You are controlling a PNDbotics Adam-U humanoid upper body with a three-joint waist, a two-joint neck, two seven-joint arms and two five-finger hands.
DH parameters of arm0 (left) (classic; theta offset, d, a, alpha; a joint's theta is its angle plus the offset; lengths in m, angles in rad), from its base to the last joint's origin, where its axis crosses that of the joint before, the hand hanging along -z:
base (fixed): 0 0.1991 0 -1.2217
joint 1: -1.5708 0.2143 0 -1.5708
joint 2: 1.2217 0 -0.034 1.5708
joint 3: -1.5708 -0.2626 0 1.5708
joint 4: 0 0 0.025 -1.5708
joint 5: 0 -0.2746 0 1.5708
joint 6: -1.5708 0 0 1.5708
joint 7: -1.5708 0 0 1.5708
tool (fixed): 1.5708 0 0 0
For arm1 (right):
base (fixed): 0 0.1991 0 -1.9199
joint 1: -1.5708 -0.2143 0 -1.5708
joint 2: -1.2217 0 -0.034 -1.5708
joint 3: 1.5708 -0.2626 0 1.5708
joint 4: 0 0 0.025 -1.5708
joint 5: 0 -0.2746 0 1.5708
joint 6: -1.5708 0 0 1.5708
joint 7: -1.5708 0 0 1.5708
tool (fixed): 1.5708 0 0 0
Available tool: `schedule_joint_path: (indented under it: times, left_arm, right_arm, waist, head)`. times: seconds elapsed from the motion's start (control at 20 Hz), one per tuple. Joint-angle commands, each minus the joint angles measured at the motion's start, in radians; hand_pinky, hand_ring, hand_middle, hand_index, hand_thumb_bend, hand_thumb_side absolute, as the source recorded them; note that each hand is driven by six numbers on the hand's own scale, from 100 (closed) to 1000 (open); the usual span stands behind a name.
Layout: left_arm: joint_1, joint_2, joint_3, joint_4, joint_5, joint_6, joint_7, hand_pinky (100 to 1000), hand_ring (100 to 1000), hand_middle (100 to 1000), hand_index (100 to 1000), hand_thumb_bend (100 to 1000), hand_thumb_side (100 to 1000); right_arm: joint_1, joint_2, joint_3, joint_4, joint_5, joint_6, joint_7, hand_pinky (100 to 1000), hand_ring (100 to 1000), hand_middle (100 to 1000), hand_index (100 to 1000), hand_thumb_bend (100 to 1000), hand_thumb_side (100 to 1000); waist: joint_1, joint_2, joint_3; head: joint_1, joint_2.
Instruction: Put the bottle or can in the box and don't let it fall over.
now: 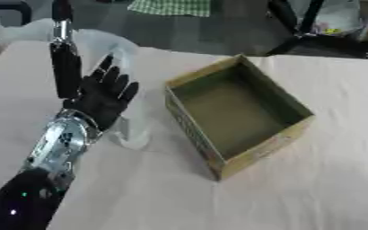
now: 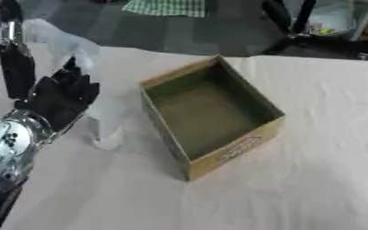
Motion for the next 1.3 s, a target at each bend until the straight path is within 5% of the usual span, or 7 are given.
schedule_joint_path:
  times: [0.05,0.95,1.3]
  left_arm:
    - [-0.035,0.031,0.017,-0.054,-0.001,0.004,-0.004,100,100,100,911,897,511]
    - [-0.151,0.051,0.032,-0.137,-0.006,0.007,-0.040,100,100,100,882,878,500]
    - [-0.216,0.024,0.013,-0.137,0.029,0.034,-0.015,100,100,100,890,869,501]
  right_arm:
    - [-0.003,-0.020,0.000,-0.023,-0.009,-0.002,0.003,838,906,1000,1000,100,652]
    - [-0.006,-0.023,0.006,-0.023,-0.025,-0.002,0.008,838,905,1000,1000,100,652]
    - [-0.017,-0.027,0.016,-0.023,-0.050,-0.005,0.007,838,907,1000,1000,100,652]
  waist:
    - [-0.001,-0.015,-0.002]
    - [-0.008,-0.018,-0.019]
    - [-0.020,-0.016,-0.076]
  head:
    - [0.004,-0.010]
    - [0.022,-0.016]
    - [0.066,-0.014]
